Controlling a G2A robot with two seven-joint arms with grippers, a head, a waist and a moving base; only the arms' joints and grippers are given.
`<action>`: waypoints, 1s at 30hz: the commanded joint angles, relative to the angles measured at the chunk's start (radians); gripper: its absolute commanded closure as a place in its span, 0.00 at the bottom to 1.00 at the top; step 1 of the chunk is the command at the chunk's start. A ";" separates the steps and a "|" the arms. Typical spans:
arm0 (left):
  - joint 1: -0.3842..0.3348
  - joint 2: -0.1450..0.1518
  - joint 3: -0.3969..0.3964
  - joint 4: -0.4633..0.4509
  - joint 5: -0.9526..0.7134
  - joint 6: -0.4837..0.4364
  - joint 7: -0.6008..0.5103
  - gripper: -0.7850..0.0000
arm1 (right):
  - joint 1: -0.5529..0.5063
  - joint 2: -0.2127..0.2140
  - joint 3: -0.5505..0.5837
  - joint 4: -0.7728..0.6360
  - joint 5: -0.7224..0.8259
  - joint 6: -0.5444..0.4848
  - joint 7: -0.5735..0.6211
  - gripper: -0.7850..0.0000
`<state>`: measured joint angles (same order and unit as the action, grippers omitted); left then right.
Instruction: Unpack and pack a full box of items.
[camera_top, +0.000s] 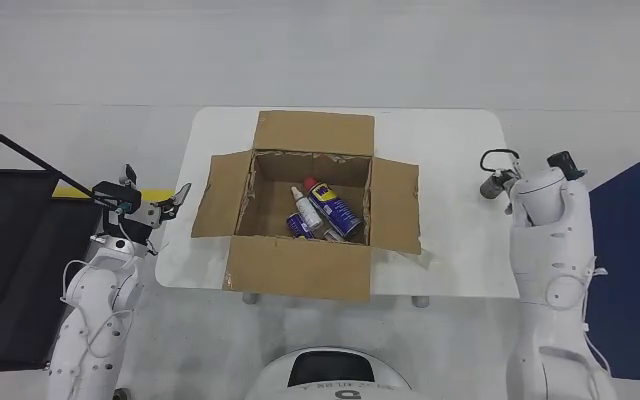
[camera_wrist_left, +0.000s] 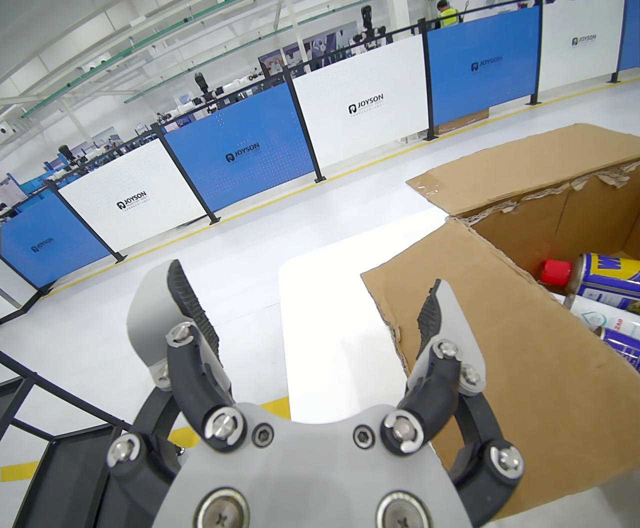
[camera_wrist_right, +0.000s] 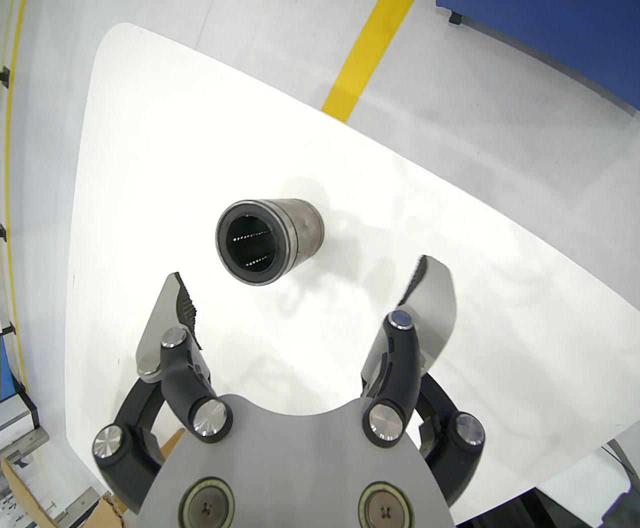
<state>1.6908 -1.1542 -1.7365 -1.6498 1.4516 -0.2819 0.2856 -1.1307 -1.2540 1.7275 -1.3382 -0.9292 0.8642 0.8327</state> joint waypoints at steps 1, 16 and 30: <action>0.000 0.000 0.000 0.000 0.000 0.000 0.000 0.00 | 0.001 0.001 0.003 0.006 0.006 -0.004 -0.001 0.53; 0.000 0.000 0.000 0.000 0.000 0.000 0.000 0.00 | 0.038 0.000 0.013 0.078 0.060 0.034 -0.083 0.58; 0.000 0.000 0.000 0.000 0.000 0.000 0.000 0.00 | 0.138 -0.005 -0.076 0.230 0.026 0.065 -0.105 0.76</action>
<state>1.6908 -1.1542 -1.7365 -1.6498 1.4516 -0.2819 0.2856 -0.9991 -1.2587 1.6562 -1.1171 -0.8997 0.9283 0.7279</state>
